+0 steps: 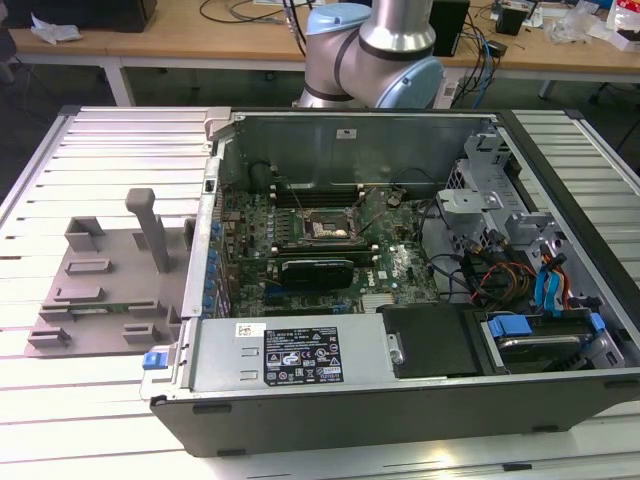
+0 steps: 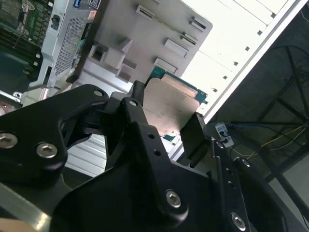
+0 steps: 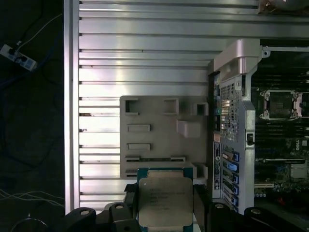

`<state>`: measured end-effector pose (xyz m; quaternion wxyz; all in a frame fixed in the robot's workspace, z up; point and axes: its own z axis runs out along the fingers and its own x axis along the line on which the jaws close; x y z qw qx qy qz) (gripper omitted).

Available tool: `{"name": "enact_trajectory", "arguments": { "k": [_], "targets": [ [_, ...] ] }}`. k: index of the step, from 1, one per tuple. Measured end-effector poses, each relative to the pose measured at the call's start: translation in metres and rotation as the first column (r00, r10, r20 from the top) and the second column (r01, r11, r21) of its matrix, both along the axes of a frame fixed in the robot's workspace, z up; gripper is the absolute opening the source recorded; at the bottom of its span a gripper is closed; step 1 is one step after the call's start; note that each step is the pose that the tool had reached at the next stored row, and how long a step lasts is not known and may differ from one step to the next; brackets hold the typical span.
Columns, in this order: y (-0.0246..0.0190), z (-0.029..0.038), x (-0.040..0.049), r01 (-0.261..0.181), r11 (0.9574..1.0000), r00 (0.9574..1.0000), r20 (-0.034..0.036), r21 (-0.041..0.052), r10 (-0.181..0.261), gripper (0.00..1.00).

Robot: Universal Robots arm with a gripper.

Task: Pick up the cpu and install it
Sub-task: 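Pick up the cpu and move it towards the insertion slot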

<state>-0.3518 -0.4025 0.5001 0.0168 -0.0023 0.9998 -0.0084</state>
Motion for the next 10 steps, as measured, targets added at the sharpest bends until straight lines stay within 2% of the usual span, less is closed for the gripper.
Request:
{"name": "enact_trajectory", "arguments": {
  "k": [3,10],
  "targets": [
    [0.0,-0.0071,0.0059,0.0,1.0,1.0,-0.0001,-0.0008,0.0,0.55],
    [0.0,-0.0339,0.0304,0.0,1.0,1.0,-0.0002,-0.0036,0.0,0.55]
  ]
}}
